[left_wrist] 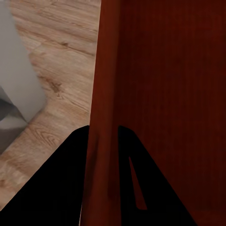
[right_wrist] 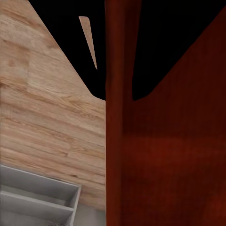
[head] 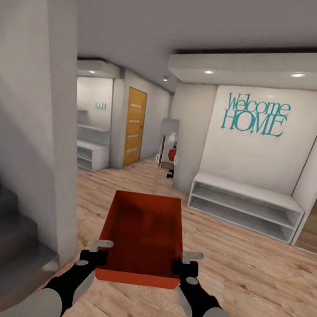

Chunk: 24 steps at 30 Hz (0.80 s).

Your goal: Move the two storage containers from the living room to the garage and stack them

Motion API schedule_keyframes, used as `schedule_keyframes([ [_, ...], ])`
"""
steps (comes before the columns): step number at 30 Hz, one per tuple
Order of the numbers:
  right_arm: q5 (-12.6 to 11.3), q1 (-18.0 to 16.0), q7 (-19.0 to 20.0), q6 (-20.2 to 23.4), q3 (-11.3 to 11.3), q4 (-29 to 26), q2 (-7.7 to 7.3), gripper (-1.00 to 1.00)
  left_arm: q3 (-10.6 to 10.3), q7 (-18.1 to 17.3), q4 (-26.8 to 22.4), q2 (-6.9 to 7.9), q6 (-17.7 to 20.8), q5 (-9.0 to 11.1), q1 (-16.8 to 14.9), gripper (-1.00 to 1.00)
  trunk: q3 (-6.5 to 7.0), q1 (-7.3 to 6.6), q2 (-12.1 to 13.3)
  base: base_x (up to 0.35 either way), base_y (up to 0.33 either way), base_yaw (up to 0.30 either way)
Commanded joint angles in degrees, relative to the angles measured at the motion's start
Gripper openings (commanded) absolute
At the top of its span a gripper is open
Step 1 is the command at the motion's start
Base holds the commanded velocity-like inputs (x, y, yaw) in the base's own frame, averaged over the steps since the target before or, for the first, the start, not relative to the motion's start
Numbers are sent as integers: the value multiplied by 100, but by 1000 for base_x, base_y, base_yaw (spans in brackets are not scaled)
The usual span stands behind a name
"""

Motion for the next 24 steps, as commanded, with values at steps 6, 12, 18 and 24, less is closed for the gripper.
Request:
schedule_keyframes([
  [6, 92, -12, -49, -18, -100, -31, -18, -100, 8, 39, 13, 257, 5, 2, 0, -100, -9, 4, -6, 323, 0, 0],
  [12, 92, -11, -49, -18, -100, -31, -19, -100, 7, 39, 13, 253, 5, 2, 0, -100, -9, 4, -6, 323, 0, 0],
  [18, 92, -11, -50, -19, -100, -31, -14, -100, 6, 39, 13, 257, 5, 2, 0, -100, -9, 4, -6, 323, 0, 0],
  [24, 92, -10, -49, -10, -99, -31, -11, -100, 6, 39, 13, 259, 5, 2, 0, -100, -9, 4, -6, 323, 0, 0],
])
